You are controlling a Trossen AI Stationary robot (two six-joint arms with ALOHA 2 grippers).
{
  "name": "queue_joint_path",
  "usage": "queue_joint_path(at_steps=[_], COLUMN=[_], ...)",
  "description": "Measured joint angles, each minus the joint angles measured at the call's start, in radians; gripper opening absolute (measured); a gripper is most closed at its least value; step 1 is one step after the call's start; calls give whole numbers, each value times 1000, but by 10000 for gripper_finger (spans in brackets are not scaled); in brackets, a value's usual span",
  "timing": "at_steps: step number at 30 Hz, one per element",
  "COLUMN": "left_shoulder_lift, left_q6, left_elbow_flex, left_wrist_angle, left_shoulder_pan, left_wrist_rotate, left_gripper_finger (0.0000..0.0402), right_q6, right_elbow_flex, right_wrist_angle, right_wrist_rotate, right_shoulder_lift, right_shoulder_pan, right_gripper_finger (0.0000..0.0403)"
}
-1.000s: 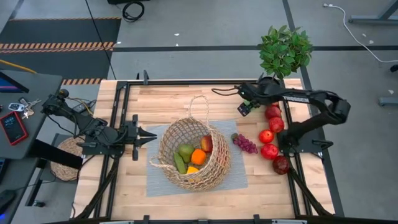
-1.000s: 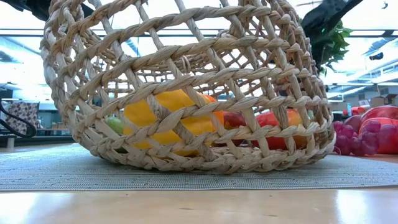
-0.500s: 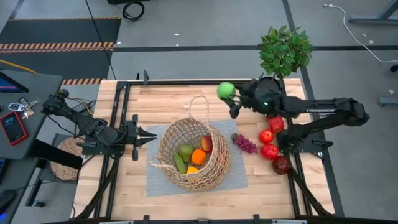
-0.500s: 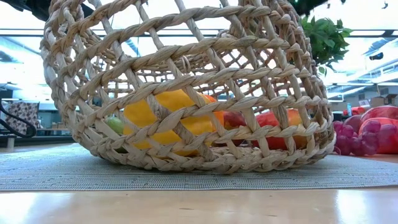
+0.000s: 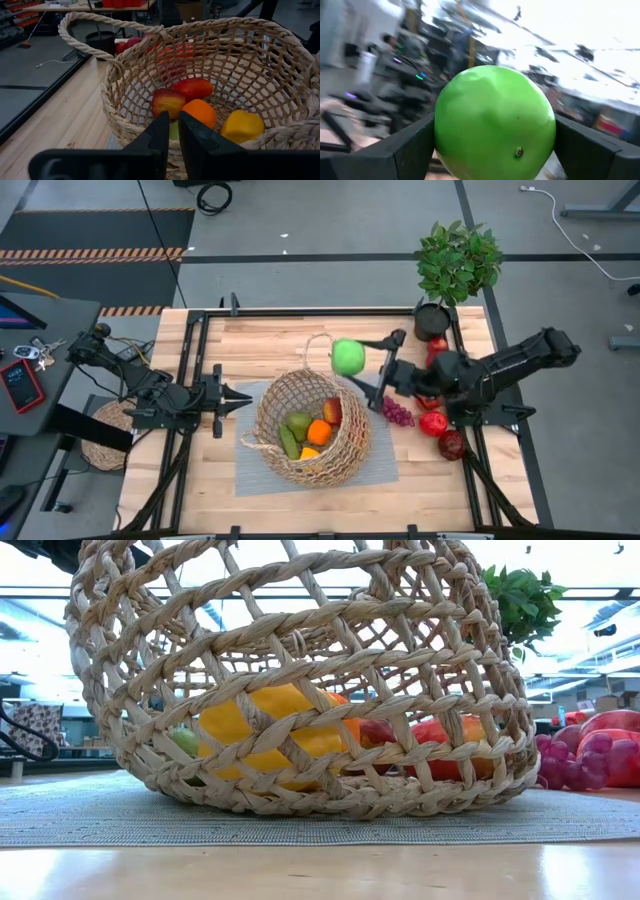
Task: Build produce basket
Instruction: Put the green apple into the basket
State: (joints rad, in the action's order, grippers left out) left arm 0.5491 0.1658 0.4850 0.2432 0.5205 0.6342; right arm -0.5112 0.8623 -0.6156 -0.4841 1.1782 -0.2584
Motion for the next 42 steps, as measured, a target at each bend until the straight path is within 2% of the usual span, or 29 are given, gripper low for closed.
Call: queue_joint_path(at_steps=[3,8,11,24,31,35,42], left_shoulder_lift=[0,0,0,0,0,0,0], left_q6=[0,0,0,0,0,0,0], left_elbow_flex=[0,0,0,0,0,0,0], left_wrist_angle=[0,0,0,0,0,0,0], left_shoulder_pan=[0,0,0,0,0,0,0], left_wrist_rotate=[0,0,0,0,0,0,0], left_gripper_finger=[48,48,48,48,48,48,48], right_q6=[43,178,240,354,403,447,440], right_elbow_flex=[0,0,0,0,0,33,116], right_wrist_angle=[2,-15,-28,-31,90,196,380], right_wrist_rotate=[108,354,452,507,548,614,601], right_shoulder_lift=[-1,-16,-19,-8,-6,-6,2], right_shoulder_pan=[-9,1,11,13,24,44,53], right_gripper_finger=[361,361,361,362,362,362,362])
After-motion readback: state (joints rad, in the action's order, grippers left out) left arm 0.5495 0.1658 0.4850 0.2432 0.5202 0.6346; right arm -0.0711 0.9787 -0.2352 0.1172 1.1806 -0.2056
